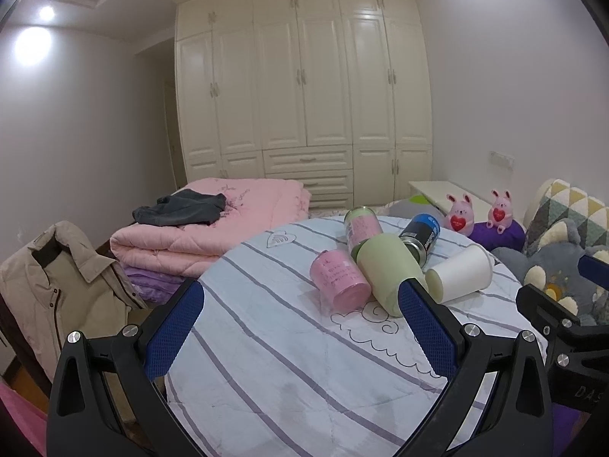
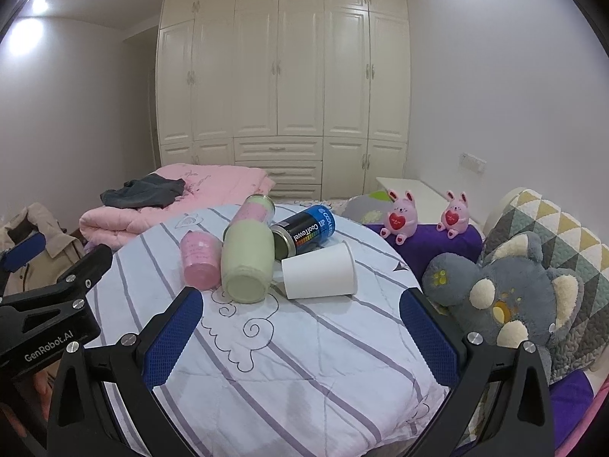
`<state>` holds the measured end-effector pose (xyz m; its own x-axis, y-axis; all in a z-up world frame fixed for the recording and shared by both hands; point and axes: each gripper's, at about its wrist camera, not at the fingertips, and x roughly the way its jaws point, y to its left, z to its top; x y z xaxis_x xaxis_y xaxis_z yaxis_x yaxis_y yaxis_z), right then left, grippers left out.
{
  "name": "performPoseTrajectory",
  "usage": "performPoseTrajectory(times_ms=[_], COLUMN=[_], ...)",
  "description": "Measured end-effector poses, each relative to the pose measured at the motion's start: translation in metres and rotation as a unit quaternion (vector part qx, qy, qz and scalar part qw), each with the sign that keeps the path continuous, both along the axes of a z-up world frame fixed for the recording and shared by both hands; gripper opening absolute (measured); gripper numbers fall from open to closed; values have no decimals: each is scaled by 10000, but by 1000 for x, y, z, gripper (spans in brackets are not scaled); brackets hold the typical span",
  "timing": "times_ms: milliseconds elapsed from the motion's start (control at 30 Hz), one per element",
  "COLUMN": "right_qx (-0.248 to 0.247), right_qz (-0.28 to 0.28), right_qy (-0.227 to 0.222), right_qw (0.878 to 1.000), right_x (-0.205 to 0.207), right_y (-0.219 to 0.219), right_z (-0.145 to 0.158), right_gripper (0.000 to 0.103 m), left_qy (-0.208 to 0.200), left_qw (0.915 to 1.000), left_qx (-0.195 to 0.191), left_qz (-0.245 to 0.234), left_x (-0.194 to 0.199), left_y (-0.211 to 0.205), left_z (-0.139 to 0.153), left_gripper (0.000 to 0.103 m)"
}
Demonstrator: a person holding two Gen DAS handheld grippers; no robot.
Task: Flip cup upright
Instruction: 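Reach the left gripper to the pale green cup and grasp its body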
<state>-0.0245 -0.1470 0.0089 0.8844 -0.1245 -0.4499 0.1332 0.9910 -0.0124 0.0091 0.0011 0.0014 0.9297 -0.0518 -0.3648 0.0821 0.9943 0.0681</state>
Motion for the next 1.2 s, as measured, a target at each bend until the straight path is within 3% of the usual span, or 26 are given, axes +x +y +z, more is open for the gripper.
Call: performPoseTrajectory(times_ms=[200, 367, 600, 900, 1200], right_qx=[57, 420, 308, 274, 28], right_qz=[16, 408, 582, 901, 870], right_qy=[115, 436, 979, 1822, 2797], right_qw=[9999, 9973, 9930, 9787, 9561], right_x=[12, 31, 71, 136, 199], right_y=[-4, -8, -1, 8, 16], right_z=[4, 5, 2, -5, -38], right_gripper=[103, 103, 103, 103, 101], left_qy=[249, 764, 1361, 1827, 2383], left_qw=[9997, 9970, 9905, 9832, 9709], left_qx=[22, -15, -72, -15, -10], left_qz=[-49, -95, -164, 49, 224], left_x=[15, 37, 67, 113, 159], left_y=[-1, -2, 0, 18, 41], left_z=[-1, -7, -16, -19, -41], left_gripper=[103, 103, 103, 103, 103])
